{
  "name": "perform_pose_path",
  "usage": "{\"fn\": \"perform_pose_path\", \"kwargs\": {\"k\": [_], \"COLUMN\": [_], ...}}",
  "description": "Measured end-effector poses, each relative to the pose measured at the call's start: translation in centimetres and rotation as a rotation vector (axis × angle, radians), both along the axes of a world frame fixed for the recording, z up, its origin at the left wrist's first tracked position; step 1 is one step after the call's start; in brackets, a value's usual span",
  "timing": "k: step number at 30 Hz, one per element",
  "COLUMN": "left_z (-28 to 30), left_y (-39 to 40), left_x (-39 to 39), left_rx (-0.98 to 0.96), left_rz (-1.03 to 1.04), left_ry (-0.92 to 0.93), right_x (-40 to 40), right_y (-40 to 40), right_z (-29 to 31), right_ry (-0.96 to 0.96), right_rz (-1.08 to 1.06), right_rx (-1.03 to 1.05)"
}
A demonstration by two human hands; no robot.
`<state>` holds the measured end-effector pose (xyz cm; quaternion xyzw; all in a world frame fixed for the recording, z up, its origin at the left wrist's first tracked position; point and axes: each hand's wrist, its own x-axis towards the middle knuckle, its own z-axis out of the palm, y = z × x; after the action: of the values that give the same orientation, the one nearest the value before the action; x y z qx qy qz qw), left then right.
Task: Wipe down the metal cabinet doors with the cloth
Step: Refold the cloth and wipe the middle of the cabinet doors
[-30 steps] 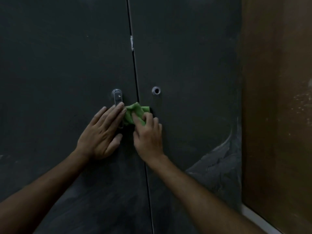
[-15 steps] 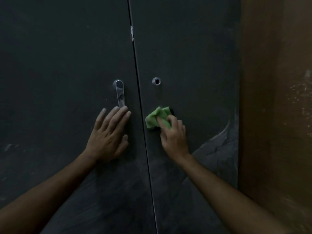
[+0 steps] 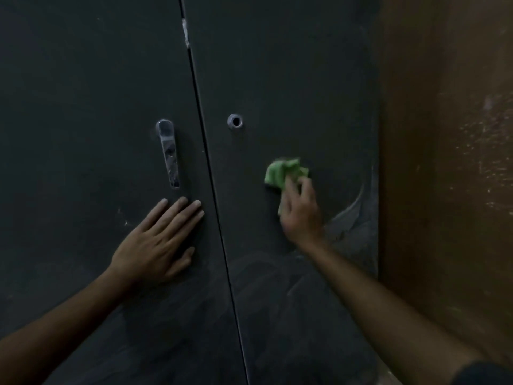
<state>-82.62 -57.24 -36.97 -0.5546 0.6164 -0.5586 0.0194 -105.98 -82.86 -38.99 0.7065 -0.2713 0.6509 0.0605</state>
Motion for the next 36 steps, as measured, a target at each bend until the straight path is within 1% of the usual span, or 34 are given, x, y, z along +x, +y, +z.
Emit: {"fn": "perform_pose_path", "kwargs": {"k": [1, 2, 3, 4, 5, 6, 7, 8, 9, 10, 11, 12, 13, 15, 16, 17, 18, 19, 20, 21, 22, 23, 24, 26, 27, 28, 29, 30, 31, 32, 33, 34, 35, 36], "left_z": [0.0, 0.0, 0.1, 0.1, 0.1, 0.0, 0.0, 0.0, 0.1, 0.1, 0.1, 0.1, 0.1, 0.1, 0.1, 0.1, 0.0, 0.0, 0.0, 0.0, 0.0, -0.1, -0.1, 0.0, 0.0, -0.1, -0.1, -0.1, 0.0, 0.0, 0.0, -0.1, -0.1, 0.0], "left_y": [0.0, 0.0, -0.1, -0.1, -0.1, -0.1, -0.1, -0.2, -0.3, -0.3, -0.2, -0.2, -0.2, -0.2, -0.2, -0.2, -0.2, -0.2, -0.2, -0.2, -0.2, -0.2, -0.1, -0.2, -0.2, -0.2, -0.2, -0.2, -0.3, -0.3, -0.3, -0.2, -0.2, -0.1], "left_x": [0.0, 0.0, 0.0, 0.0, 0.0, -0.1, -0.2, -0.2, -0.3, -0.3, -0.2, -0.2, -0.3, -0.3, -0.3, -0.3, -0.2, -0.2, -0.2, -0.2, -0.2, -0.3, -0.3, -0.5, -0.5, -0.5, -0.5, -0.5, -0.4, -0.4, -0.4, -0.4, -0.5, -0.5], "left_rx": [-0.007, -0.011, -0.015, -0.015, -0.015, -0.019, -0.025, -0.032, -0.034, -0.034, -0.034, -0.033, -0.029, -0.025, -0.022, -0.016, -0.009, -0.007, -0.010, -0.015, -0.024, -0.033, -0.038, -0.032, -0.028, -0.024, -0.019, -0.012, -0.009, -0.012, -0.012, -0.011, -0.010, -0.007], "left_rz": [-0.008, -0.021, -0.031, -0.036, -0.039, -0.043, -0.046, -0.049, -0.050, -0.052, -0.050, -0.046, -0.043, -0.043, -0.041, -0.037, -0.031, -0.026, -0.025, -0.029, -0.037, -0.046, -0.052, -0.054, -0.051, -0.046, -0.039, -0.033, -0.029, -0.026, -0.022, -0.021, -0.021, -0.022], "left_ry": [-0.001, -0.002, -0.002, -0.002, 0.000, 0.001, 0.002, 0.002, 0.002, 0.003, 0.005, 0.009, 0.013, 0.025, 0.029, 0.031, 0.030, 0.027, 0.026, 0.029, 0.032, 0.033, 0.033, 0.037, 0.041, 0.042, 0.040, 0.036, 0.032, 0.030, 0.031, 0.033, 0.034, 0.034], "right_x": [-0.6, -1.8, -3.2, -4.6, -5.7, -6.6, -7.4, -7.7, -7.5, -6.9, -5.9, -4.8, -4.0, -4.4, -5.5, -6.8, -8.1, -9.1, -9.7, -9.7, -9.0, -7.9, -6.6, -5.3, -5.6, -6.7, -8.1, -9.4, -10.3, -10.6, -10.2, -9.2, -7.9, -6.6], "right_y": [0.0, -0.9, -2.2, -3.9, -5.5, -7.4, -9.0, -9.9, -10.2, -9.7, -9.0, -8.2, -7.5, -7.3, -8.2, -9.5, -11.3, -13.1, -14.1, -14.1, -13.1, -11.4, -9.9, -7.2, -6.8, -7.7, -8.8, -10.7, -12.6, -13.5, -13.7, -13.0, -11.6, -10.4], "right_z": [-3.1, -5.3, -6.2, -5.9, -4.5, -1.9, 1.1, 4.0, 6.3, 7.3, 6.9, 5.0, 1.9, -4.3, -5.9, -5.7, -4.1, -1.8, 0.7, 2.8, 4.0, 3.9, 2.2, -3.8, -6.8, -8.7, -8.5, -7.1, -5.1, -2.8, -0.8, 0.4, 0.6, -0.7], "right_ry": [0.106, 0.169, 0.162, 0.076, -0.094, -0.296, -0.450, -0.512, -0.491, -0.452, -0.387, -0.315, -0.237, -0.177, -0.224, -0.343, -0.493, -0.588, -0.596, -0.556, -0.515, -0.451, -0.391, -0.271, -0.235, -0.241, -0.317, -0.441, -0.518, -0.529, -0.492, -0.461, -0.419, -0.393], "right_rz": [0.014, 0.000, -0.045, -0.105, -0.144, -0.160, -0.179, -0.173, -0.181, -0.174, -0.145, -0.110, -0.069, -0.072, -0.101, -0.106, -0.106, -0.125, -0.145, -0.148, -0.148, -0.139, -0.130, -0.058, -0.076, -0.123, -0.133, -0.145, -0.158, -0.170, -0.181, -0.181, -0.155, -0.119], "right_rx": [-0.068, -0.066, 0.003, 0.140, 0.295, 0.447, 0.574, 0.654, 0.637, 0.537, 0.402, 0.282, 0.236, 0.311, 0.390, 0.494, 0.619, 0.737, 0.765, 0.745, 0.635, 0.503, 0.411, 0.375, 0.406, 0.466, 0.576, 0.702, 0.806, 0.829, 0.801, 0.684, 0.560, 0.469]}}
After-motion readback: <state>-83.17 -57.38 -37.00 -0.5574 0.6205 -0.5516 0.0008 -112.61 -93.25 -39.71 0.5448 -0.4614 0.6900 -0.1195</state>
